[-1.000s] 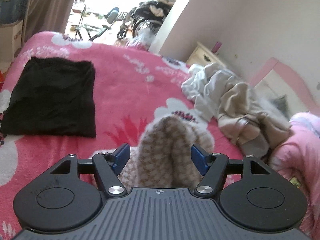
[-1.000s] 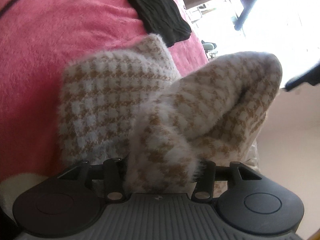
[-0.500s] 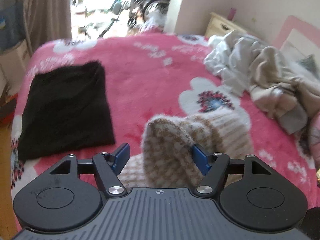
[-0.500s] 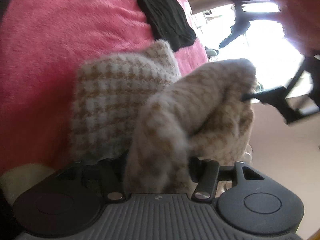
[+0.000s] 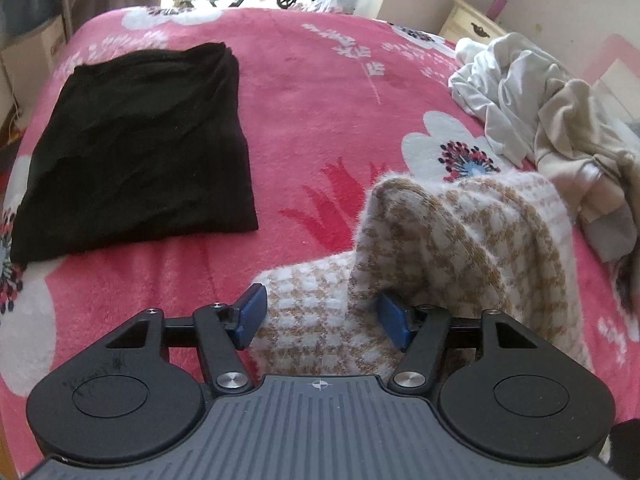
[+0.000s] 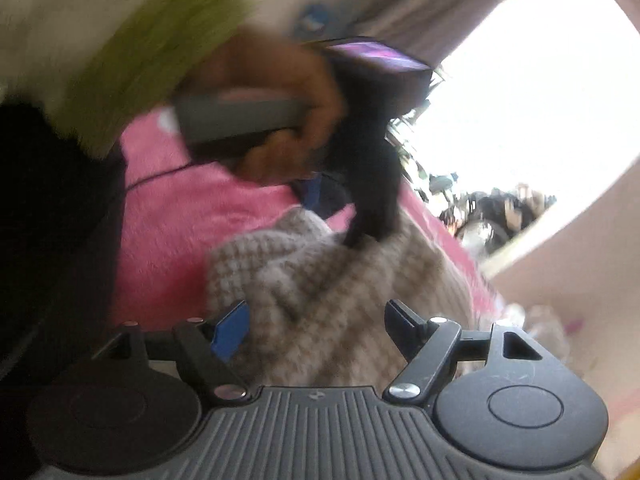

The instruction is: Fold clothes

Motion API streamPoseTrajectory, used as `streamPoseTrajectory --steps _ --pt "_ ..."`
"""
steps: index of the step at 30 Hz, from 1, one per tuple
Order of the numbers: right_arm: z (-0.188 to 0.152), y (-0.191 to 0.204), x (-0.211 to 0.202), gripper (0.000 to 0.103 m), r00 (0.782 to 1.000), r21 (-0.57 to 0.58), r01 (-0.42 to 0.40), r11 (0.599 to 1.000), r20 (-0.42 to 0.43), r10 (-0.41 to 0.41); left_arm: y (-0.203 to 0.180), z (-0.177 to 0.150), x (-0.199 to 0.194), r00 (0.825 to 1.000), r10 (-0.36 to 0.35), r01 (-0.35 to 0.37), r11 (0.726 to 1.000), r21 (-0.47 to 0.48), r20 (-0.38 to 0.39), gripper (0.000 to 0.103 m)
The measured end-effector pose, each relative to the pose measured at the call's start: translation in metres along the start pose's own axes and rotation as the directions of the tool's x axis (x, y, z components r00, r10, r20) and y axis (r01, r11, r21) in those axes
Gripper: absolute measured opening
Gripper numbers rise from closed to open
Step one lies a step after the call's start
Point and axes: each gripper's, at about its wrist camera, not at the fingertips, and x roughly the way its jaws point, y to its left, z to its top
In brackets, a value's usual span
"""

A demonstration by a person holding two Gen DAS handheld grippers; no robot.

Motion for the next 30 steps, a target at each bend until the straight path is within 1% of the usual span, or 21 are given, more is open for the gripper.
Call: streamPoseTrajectory --steps 1,2,3,5,8,11,12,14,15,16,17,18,19,20,22,24,25,26,27,29,30 --pt "-0.005 -0.01 -0.006 0.077 1.0 0.055 -0.006 0.998 -0.002 0.007 0.0 -0.001 0.0 1.0 -0.001 0.001 1.0 0.003 0.005 0.063" --pt "-0.011 -0.018 -0.01 0.073 1.0 0.114 -0.012 0.993 -0.012 0.013 0.002 -0.002 0.0 1.0 -0.003 0.003 1.0 0.002 0.009 0.063" --pt "-0.017 -0.027 -0.012 0.066 0.999 0.174 -0.018 0.985 -0.025 0.023 0.004 -0.003 0.0 1.0 -0.008 0.008 1.0 -0.002 0.014 0.063" --pt "-0.029 -0.042 -0.002 0.058 0.996 0.276 -0.023 0.961 -0.074 0.046 0.005 -0.005 -0.001 1.0 -0.013 0.014 1.0 -0.005 0.021 0.064" --pt "-0.038 -0.054 0.013 0.057 0.993 0.368 -0.018 0.93 -0.099 0.059 0.005 -0.007 -0.003 0.999 -0.019 0.019 1.0 -0.001 0.032 0.064" --pt "-0.045 -0.053 0.026 0.054 0.989 0.399 -0.028 0.917 -0.123 0.084 0.007 -0.011 -0.009 0.998 -0.031 0.031 1.0 -0.002 0.051 0.064" --pt "-0.047 -0.052 0.031 0.039 0.987 0.407 -0.02 0.913 -0.136 0.083 0.008 -0.013 -0.012 0.997 -0.046 0.047 0.999 -0.006 0.06 0.064" --pt "-0.052 -0.052 0.041 0.019 0.985 0.436 -0.004 0.9 -0.155 0.08 0.014 -0.017 -0.021 0.993 -0.089 0.092 0.995 -0.034 0.076 0.065" --pt "-0.054 -0.057 0.042 0.012 0.986 0.479 -0.003 0.878 -0.145 0.083 0.017 -0.02 -0.029 0.986 -0.132 0.137 0.989 -0.048 0.098 0.066" --pt "-0.056 -0.064 0.043 0.009 0.987 0.529 -0.01 0.848 -0.13 0.092 0.021 -0.022 -0.036 0.977 -0.176 0.184 0.981 -0.062 0.121 0.07" --pt "-0.059 -0.072 0.043 0.008 0.988 0.584 -0.019 0.811 -0.115 0.105 0.024 -0.025 -0.044 0.965 -0.218 0.23 0.97 -0.074 0.144 0.071" --pt "-0.065 -0.082 0.041 0.008 0.987 0.648 -0.032 0.761 -0.097 0.125 0.024 -0.026 -0.049 0.955 -0.248 0.262 0.962 -0.072 0.162 0.071" --pt "-0.072 -0.093 0.039 0.008 0.986 0.718 -0.055 0.694 -0.071 0.151 0.023 -0.027 -0.054 0.944 -0.277 0.293 0.954 -0.069 0.179 0.071" --pt "-0.08 -0.105 0.037 0.008 0.983 0.788 -0.084 0.61 -0.034 0.18 0.023 -0.028 -0.059 0.932 -0.306 0.324 0.944 -0.065 0.196 0.071" --pt "-0.1 -0.127 0.035 0.008 0.972 0.899 -0.161 0.407 0.071 0.226 0.013 -0.025 -0.061 0.926 -0.326 0.338 0.94 -0.037 0.19 0.072" --pt "-0.121 -0.142 0.034 0.008 0.951 0.953 -0.234 0.191 0.183 0.249 -0.002 -0.022 -0.058 0.933 -0.312 0.318 0.948 -0.003 0.18 0.072" --pt "-0.131 -0.148 0.035 0.008 0.939 0.96 -0.263 0.095 0.232 0.253 -0.009 -0.021 -0.056 0.935 -0.31 0.313 0.95 0.013 0.174 0.072" --pt "-0.139 -0.152 0.035 0.008 0.929 0.959 -0.284 0.026 0.268 0.256 -0.016 -0.02 -0.054 0.936 -0.308 0.308 0.951 0.028 0.168 0.072" --pt "-0.145 -0.156 0.034 0.008 0.922 0.954 -0.299 -0.017 0.293 0.255 -0.023 -0.019 -0.052 0.938 -0.307 0.304 0.952 0.043 0.163 0.072" --pt "-0.149 -0.16 0.03 0.008 0.915 0.946 -0.324 -0.03 0.321 0.246 -0.034 -0.018 -0.045 0.945 -0.291 0.285 0.957 0.057 0.153 0.072" --pt "-0.154 -0.161 0.027 0.008 0.906 0.935 -0.348 -0.066 0.354 0.234 -0.04 -0.017 -0.041 0.948 -0.282 0.276 0.959 0.064 0.148 0.072"
